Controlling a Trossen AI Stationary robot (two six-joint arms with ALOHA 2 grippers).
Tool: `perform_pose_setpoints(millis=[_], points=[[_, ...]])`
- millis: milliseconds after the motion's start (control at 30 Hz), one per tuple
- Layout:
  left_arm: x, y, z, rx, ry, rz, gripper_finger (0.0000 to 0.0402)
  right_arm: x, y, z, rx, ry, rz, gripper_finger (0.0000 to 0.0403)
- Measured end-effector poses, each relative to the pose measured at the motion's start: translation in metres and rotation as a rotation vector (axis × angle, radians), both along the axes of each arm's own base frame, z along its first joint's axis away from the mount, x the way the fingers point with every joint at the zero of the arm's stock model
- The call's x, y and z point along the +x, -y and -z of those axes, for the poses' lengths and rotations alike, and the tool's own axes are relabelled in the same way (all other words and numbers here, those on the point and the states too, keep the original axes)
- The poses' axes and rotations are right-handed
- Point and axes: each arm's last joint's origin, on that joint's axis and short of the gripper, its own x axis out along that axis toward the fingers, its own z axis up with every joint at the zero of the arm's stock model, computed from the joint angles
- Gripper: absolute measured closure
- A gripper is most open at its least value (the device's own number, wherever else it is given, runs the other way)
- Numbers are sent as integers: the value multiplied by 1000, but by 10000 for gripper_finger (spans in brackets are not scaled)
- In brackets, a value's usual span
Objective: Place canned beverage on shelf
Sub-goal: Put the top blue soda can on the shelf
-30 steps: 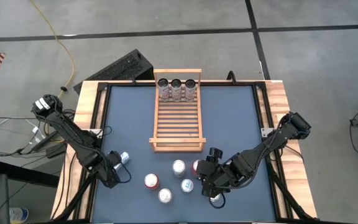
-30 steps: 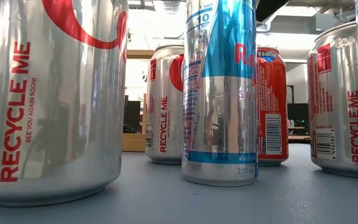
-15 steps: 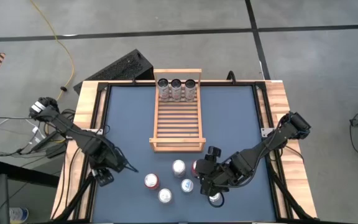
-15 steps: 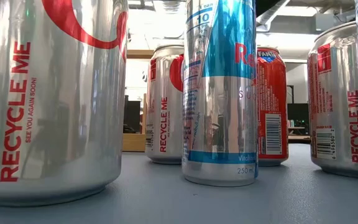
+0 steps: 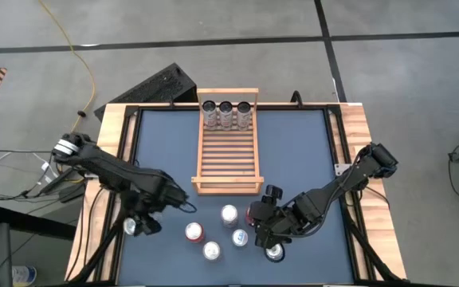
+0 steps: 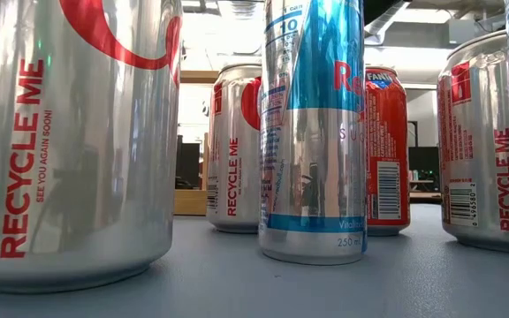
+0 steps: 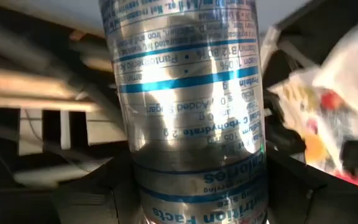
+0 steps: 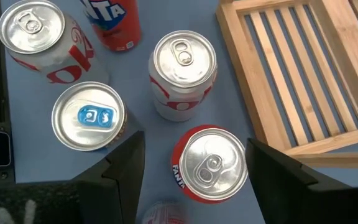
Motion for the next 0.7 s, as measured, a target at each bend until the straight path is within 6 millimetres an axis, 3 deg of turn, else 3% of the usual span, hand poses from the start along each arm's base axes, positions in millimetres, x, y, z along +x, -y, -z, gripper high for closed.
perform_pose_setpoints(millis=[267,700], points=[[12,5,40,-125,-113,173,170,-3,-4,0,0,-3,-14,153],[14,-2,45,-42,-43,315,152,-7,-11,0,1,-5,-36,153]])
